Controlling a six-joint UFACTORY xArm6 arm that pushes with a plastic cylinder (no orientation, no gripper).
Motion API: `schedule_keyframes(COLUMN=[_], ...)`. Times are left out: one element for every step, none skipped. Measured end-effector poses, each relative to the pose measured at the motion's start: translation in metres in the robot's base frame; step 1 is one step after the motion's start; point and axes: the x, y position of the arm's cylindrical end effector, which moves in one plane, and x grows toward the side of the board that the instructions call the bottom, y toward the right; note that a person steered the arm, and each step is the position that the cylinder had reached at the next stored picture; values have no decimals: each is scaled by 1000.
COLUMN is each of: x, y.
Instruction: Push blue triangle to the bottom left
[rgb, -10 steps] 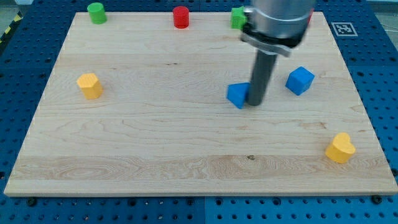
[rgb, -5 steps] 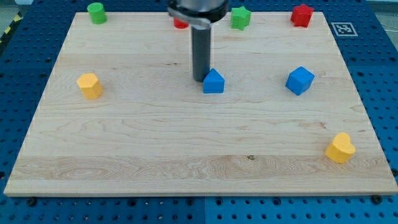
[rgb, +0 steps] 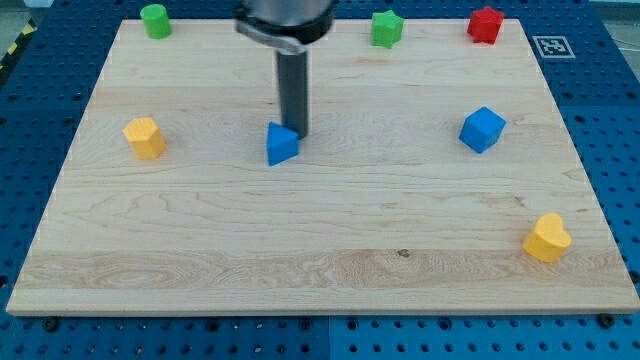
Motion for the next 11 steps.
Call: schedule_keyframes(x=[19, 46, 70, 101, 126, 135, 134, 123, 107, 92, 90], y=[-28, -29, -6, -7, -13, -14, -48, -88, -120, -133, -165])
